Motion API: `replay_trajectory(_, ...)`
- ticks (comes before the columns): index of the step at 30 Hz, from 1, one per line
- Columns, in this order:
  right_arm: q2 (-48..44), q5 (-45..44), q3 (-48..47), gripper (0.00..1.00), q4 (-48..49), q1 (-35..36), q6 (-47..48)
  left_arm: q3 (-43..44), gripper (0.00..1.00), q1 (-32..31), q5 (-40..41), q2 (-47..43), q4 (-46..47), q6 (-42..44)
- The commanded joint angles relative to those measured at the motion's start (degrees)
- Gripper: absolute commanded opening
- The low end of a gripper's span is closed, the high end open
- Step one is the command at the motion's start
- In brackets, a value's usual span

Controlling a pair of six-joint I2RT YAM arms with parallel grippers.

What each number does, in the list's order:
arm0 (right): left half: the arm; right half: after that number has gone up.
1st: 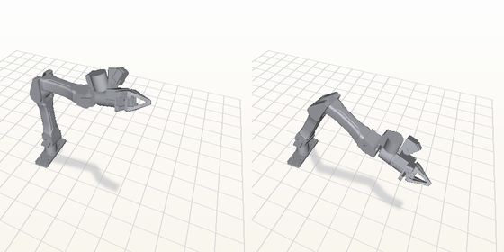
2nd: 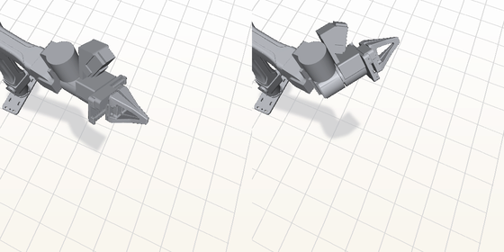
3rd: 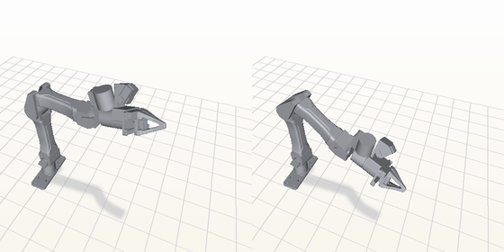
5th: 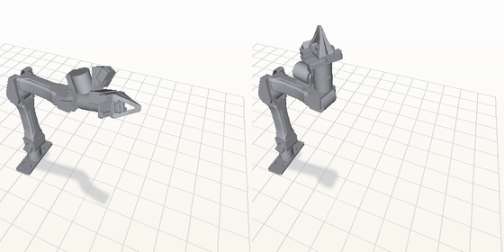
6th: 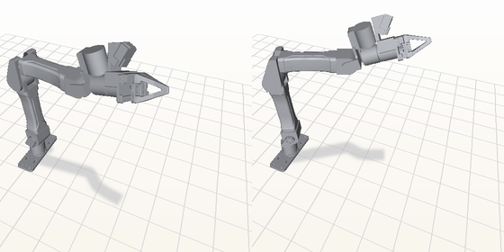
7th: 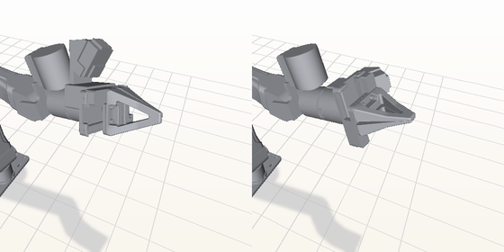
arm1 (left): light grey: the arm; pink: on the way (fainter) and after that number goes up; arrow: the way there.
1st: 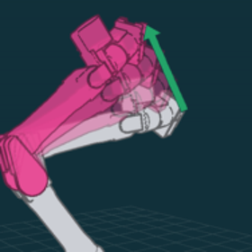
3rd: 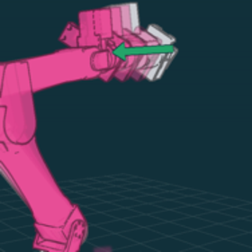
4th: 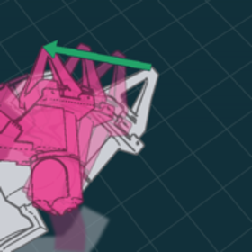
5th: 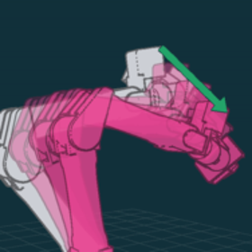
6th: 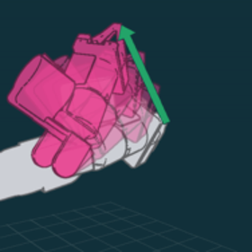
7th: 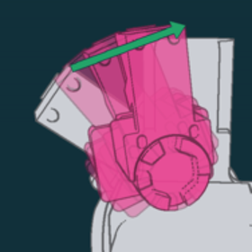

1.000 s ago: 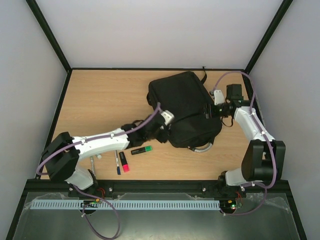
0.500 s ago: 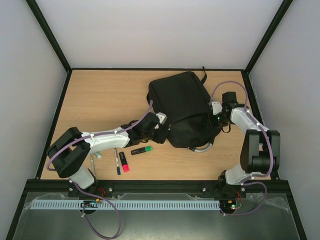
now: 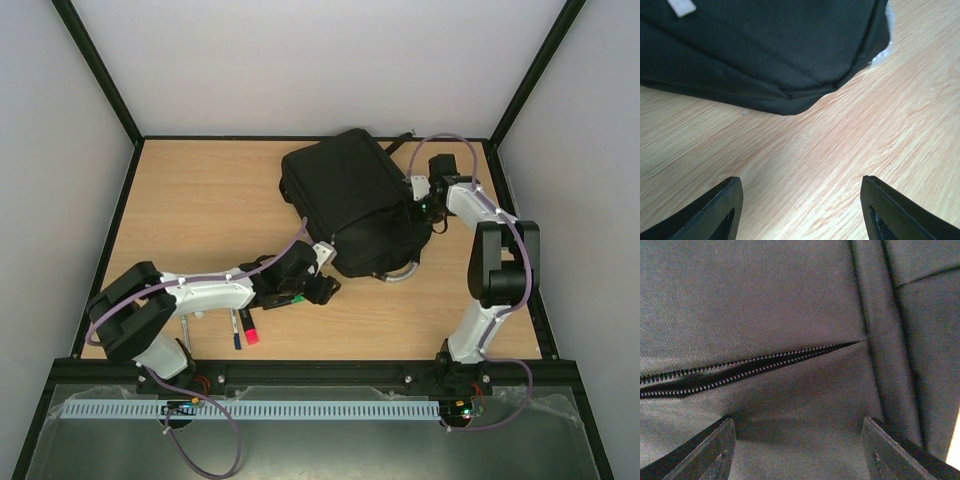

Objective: Pack the student bag
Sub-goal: Zip the student bag at the center of the board.

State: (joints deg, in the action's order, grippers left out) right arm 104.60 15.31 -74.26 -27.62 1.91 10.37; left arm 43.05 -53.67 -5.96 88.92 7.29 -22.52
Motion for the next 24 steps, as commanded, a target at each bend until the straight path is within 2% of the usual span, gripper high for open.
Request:
replay_trajectory(1, -5.2, -3.1, 1.1, 0.69, -0.4, 0.2, -1.8, -0.6, 0.66, -1.4, 3.2, -3.4, -0.4, 3.3)
replay_trajectory(6, -17.7, -5.1, 11.7, 0.7, -1.3, 0.2, 1.6, -1.1, 0.67, -3.2, 7.8, -5.1, 1.4, 9.7)
replay_trajectory(9, -25.0, -5.0, 17.1, 0.7, -2.7, 0.2, 4.2, 0.9, 0.69, -6.1, 16.4, -3.8, 1.7, 17.6)
replay_trajectory(14, -34.6, 3.9, 23.4, 0.68, -6.6, 0.2, 9.8, 4.3, 0.68, -9.1, 23.0, 0.9, 1.7, 27.2)
replay_trajectory(20, -39.9, 6.0, 27.0, 0.64, -7.6, 0.4, 12.6, 7.3, 0.65, -9.5, 24.8, 4.6, 4.5, 34.2)
replay_trajectory(24, -40.1, 6.1, 27.8, 0.64, -7.8, 0.4, 12.7, 12.1, 0.63, -9.4, 26.3, 8.8, 1.9, 37.3)
